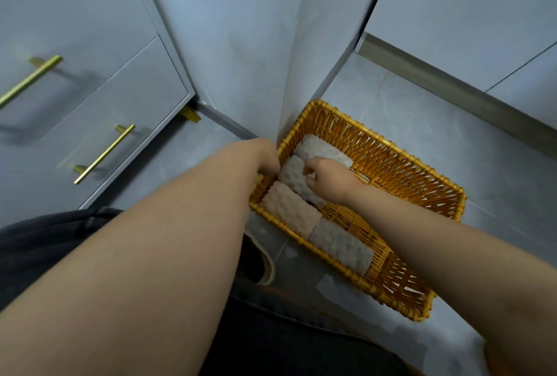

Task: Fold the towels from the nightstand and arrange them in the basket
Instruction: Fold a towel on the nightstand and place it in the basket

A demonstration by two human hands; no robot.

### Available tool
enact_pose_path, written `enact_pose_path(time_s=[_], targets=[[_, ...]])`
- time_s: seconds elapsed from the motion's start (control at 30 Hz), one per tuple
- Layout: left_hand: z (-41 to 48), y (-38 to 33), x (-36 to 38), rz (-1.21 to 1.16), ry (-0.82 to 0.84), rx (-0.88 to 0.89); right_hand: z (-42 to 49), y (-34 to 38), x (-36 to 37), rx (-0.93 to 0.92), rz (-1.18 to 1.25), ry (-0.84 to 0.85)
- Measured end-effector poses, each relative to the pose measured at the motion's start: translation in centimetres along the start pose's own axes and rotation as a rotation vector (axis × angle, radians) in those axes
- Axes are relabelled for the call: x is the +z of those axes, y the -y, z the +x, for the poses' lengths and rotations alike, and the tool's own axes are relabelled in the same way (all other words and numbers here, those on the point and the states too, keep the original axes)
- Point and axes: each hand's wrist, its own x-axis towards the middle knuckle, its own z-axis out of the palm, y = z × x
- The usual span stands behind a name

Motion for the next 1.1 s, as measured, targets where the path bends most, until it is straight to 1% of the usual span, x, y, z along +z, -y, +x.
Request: enact_pose_path(time_s=[0.13,0.23,0.33,0.43,0.47,0.53,0.63,0.7,0.73,0.87,0.9,1.03,1.1], targets=[[-3.5,2.5,-4.2,0.142,-0.069,-0.031,0.7,5.6,-3.3,-0.129,0.058,-0.140],[-6.3,5.2,-6.9,0.166,-0.201,-0.071,1.5,10.8,-6.4,-0.197,0.096,-0.210],[-9.4,7.7,-9.1,0.130,-0.327,-0.107,2.4,14.9,-8.8,-0.254,0.144,-0.282],[-13.7,10.8,-10.9,0.067,-0.545,-0.128,2.9,18.6,-11.5,-0.289,0.214,-0.358],[-15.6,12.3,-11.5,0.048,-0.640,-0.144,3.2,20.4,-12.7,-0.310,0.231,-0.392],[-18.0,14.0,-12.2,0.007,-0.776,-0.141,3.2,22.5,-14.3,-0.338,0.260,-0.478],[-22.6,17.2,-13.3,-0.090,-1.017,-0.148,3.8,27.3,-17.0,-0.436,0.286,-0.619],[-24.3,18.8,-13.6,-0.174,-1.151,-0.155,3.9,29.9,-18.4,-0.494,0.292,-0.671],[-25.6,20.3,-14.1,-0.216,-1.221,-0.178,4.3,32.4,-19.4,-0.540,0.288,-0.692],[-25.7,22.6,-14.0,-0.411,-1.276,-0.233,5.3,36.3,-20.6,-0.554,0.294,-0.707],[-26.6,24.7,-14.6,-0.455,-1.333,-0.257,6.3,39.2,-21.1,-0.574,0.287,-0.712],[-25.2,25.9,-14.5,-0.567,-1.356,-0.252,8.0,41.9,-21.4,-0.482,0.351,-0.688],[-24.4,27.3,-14.9,-0.564,-1.369,-0.265,9.5,43.7,-21.4,-0.417,0.406,-0.660]])
